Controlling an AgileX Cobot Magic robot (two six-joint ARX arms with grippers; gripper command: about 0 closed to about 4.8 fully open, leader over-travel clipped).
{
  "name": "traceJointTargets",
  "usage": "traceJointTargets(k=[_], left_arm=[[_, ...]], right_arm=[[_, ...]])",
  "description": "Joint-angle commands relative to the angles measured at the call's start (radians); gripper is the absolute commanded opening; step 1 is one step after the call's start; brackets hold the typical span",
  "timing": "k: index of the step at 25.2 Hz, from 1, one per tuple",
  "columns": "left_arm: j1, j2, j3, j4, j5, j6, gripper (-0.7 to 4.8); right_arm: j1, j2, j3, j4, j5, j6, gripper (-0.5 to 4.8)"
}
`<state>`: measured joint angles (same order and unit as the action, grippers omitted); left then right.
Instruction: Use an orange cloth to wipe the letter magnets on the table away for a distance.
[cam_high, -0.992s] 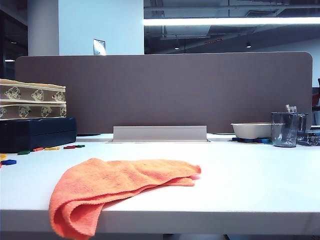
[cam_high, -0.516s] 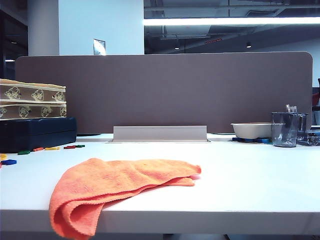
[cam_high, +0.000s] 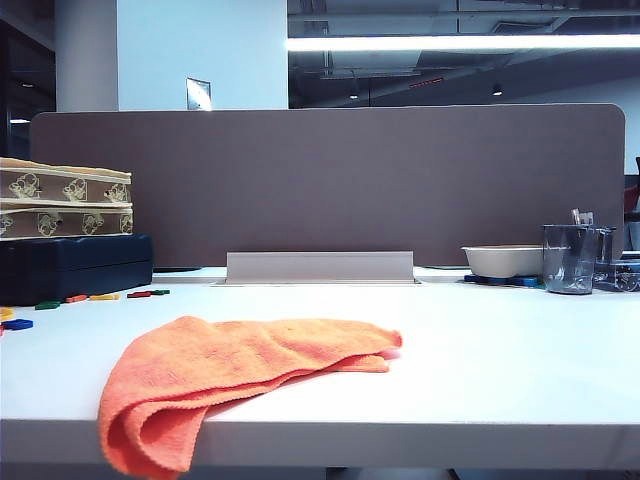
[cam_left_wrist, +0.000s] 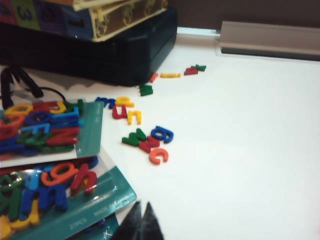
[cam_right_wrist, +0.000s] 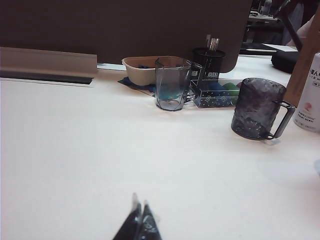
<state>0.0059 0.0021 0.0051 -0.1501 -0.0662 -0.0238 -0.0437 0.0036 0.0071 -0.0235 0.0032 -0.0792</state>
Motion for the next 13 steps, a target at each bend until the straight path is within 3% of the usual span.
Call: traceJointTargets(k=[1, 13], left_arm=[[-0.002, -0.001, 0.002, -0.002, 0.007, -0.003, -0.03], [-0.003, -0.001, 0.002, -0.002, 0.007, -0.003, -0.03]], right_arm=[[0.0, -0.004, -0.008, 0.016, 0.001, 0.001, -0.05], [0.0, -0.004, -0.008, 0.016, 0.001, 0.001, -0.05]])
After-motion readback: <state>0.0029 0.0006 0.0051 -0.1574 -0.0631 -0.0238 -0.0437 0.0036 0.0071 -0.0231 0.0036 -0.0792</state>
